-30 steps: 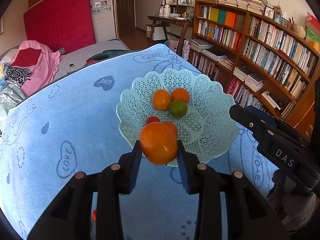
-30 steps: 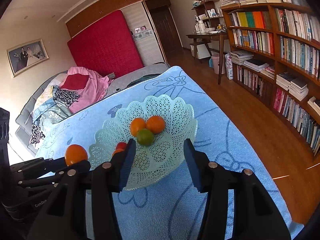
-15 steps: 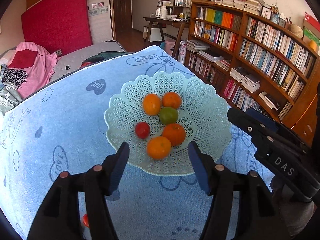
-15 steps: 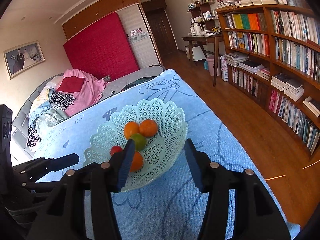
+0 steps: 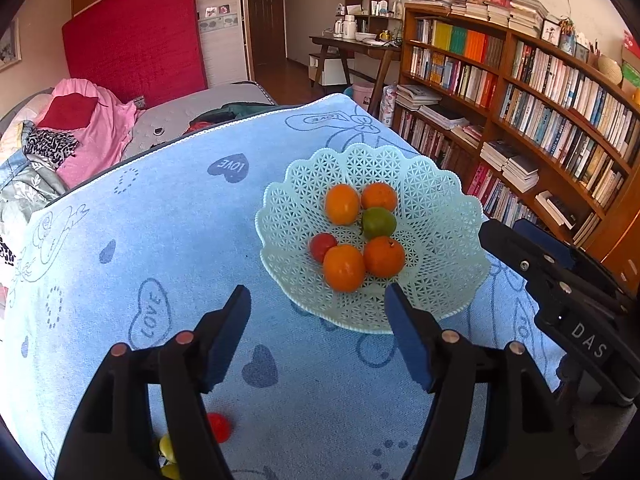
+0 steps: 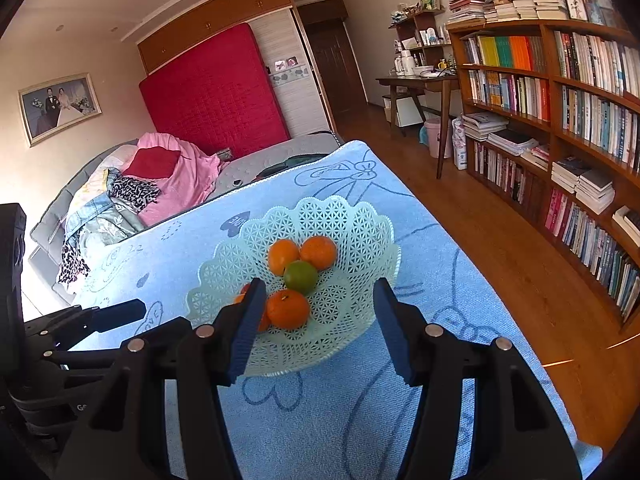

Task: Organize fruits
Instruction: 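Move both open tools back toward the avocado and tomatoes on the cloth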

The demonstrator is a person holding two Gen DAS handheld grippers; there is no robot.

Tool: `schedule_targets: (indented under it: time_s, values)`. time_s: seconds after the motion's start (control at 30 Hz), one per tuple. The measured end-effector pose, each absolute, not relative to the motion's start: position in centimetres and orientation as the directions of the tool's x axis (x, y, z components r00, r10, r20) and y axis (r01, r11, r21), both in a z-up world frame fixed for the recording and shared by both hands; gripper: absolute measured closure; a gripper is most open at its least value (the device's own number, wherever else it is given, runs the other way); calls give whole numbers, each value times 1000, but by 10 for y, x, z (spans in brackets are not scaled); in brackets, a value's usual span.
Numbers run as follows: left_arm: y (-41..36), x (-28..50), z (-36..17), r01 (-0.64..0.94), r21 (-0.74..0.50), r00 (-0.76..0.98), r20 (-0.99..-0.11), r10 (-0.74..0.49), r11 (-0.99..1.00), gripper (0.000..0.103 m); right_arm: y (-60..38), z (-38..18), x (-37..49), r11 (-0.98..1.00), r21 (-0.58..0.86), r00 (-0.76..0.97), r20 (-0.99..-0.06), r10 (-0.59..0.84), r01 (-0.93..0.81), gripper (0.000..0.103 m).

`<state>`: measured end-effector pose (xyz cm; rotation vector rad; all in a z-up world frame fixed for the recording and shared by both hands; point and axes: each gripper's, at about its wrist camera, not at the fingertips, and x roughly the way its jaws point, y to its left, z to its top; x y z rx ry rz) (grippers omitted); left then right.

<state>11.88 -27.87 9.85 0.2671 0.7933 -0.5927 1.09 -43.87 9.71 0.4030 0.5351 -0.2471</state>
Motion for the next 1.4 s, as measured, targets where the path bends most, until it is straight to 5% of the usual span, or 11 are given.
schedule_targets:
  time_s: [0.57, 0.93, 1.4]
  values:
    - [-252, 105, 106, 554, 41, 608, -703, -370, 832, 31, -413, 87, 3, 900, 311, 813, -577, -76, 305, 45]
    - [-205, 102, 104, 496, 11, 639, -682, -357, 868, 12, -385, 76, 8, 911, 310, 790, -613, -28, 273, 35]
    - [-112, 107, 99, 369, -13, 673, -686, -277, 929, 12, -328, 68, 23, 943, 290, 762, -645, 65, 164, 35]
